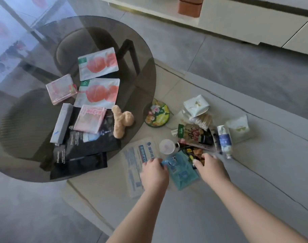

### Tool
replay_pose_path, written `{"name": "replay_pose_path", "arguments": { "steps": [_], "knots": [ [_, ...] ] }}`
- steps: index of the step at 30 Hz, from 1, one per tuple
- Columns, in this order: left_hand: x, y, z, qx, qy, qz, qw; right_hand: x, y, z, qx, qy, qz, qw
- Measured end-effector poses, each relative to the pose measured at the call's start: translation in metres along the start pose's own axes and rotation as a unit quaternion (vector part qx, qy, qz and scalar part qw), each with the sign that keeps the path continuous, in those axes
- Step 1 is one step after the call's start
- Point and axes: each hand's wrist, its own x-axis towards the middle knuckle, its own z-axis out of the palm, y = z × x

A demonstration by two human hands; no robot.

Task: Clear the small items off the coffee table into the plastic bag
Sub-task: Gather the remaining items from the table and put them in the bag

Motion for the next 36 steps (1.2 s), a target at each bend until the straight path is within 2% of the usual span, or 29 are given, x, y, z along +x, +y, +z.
{"name": "replay_pose_path", "arguments": {
  "steps": [5, 9, 15, 21, 27, 31, 36],
  "knots": [
    [0.021, -0.005, 0.028, 0.109, 0.005, 0.05, 0.993, 0.019, -0.002, 0.022, -0.046, 0.083, 0.035, 0.995],
    [0.027, -0.007, 0.038, 0.113, 0.017, 0.054, 0.992, 0.029, -0.004, 0.031, -0.022, 0.112, 0.054, 0.992],
    [0.023, -0.005, 0.033, 0.067, -0.011, 0.017, 0.998, 0.033, 0.0, 0.019, 0.006, 0.05, 0.048, 0.998],
    [0.003, -0.009, 0.013, -0.03, -0.04, 0.019, 0.999, 0.018, 0.011, 0.004, 0.094, 0.042, 0.041, 0.994],
    [0.007, -0.01, -0.003, -0.082, -0.004, 0.001, 0.997, 0.014, 0.016, 0.008, 0.021, -0.005, 0.023, 1.0],
    [0.027, 0.002, -0.007, -0.119, 0.02, -0.001, 0.993, 0.018, 0.019, 0.02, -0.026, 0.043, 0.001, 0.999],
    [0.047, 0.016, 0.003, -0.137, 0.008, -0.006, 0.99, 0.022, 0.019, 0.032, -0.067, 0.108, -0.034, 0.991]
  ]
}}
